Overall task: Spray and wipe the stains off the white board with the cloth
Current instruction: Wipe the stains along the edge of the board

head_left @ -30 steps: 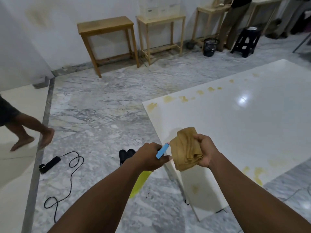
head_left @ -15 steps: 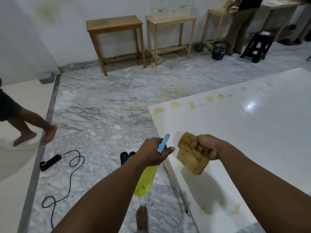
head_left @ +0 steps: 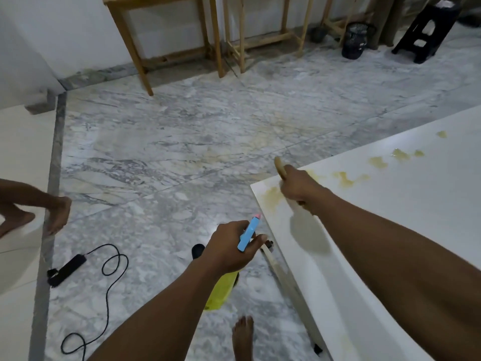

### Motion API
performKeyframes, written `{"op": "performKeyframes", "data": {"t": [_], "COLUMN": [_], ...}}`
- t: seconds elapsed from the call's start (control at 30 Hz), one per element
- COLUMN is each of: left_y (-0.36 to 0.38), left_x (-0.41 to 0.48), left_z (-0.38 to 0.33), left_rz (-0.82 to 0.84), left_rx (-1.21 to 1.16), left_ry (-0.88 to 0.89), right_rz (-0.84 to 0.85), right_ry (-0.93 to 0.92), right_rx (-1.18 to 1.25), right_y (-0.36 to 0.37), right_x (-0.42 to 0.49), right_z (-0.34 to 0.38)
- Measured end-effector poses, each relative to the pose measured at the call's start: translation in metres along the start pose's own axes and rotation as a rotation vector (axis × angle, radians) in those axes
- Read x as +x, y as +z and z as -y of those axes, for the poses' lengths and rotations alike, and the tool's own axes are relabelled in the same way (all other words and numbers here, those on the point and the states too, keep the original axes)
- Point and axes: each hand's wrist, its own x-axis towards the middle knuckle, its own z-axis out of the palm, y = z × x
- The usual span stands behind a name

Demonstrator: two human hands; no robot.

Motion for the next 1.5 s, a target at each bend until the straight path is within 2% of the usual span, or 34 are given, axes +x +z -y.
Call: {"op": "performKeyframes", "data": {"t": [0.1, 0.17, 0.27, 0.3, 0.4, 0.7, 1.0, 1.5], "left_y": [-0.007, -0.009, -0.008, -0.006, 0.001, 0.026, 0.058, 0.145], "left_x": [0.022, 0.03, 0.043, 0.046, 0.054, 0.057, 0.014, -0.112], "left_z": [0.019, 0.028, 0.039, 0.042, 0.047, 0.047, 0.034, -0.009], "left_rz": [-0.004, 0.01, 0.026, 0.031, 0.052, 0.055, 0.022, 0.057], "left_rx": [-0.03, -0.04, -0.064, -0.068, -0.086, -0.088, -0.047, 0.006], "left_ry": [0.021, 0.02, 0.005, 0.003, 0.001, 0.031, 0.05, 0.107], "right_rz": [0.119, 0.04, -0.261, -0.304, -0.211, -0.331, -0.347, -0.376], "right_ry": [0.005, 0.065, -0.09, -0.174, -0.271, -0.295, -0.296, -0.269], "right_rx": [-0.267, -0.374, -0.406, -0.403, -0.417, -0.422, -0.417, -0.369], "right_y": [0.045, 0.06, 0.068, 0.073, 0.098, 0.122, 0.138, 0.184], "right_x": [0.035, 0.046, 0.059, 0.065, 0.078, 0.076, 0.017, -0.183], "right_z": [0.007, 0.008, 0.006, 0.0, -0.021, -0.045, -0.078, -0.183]}}
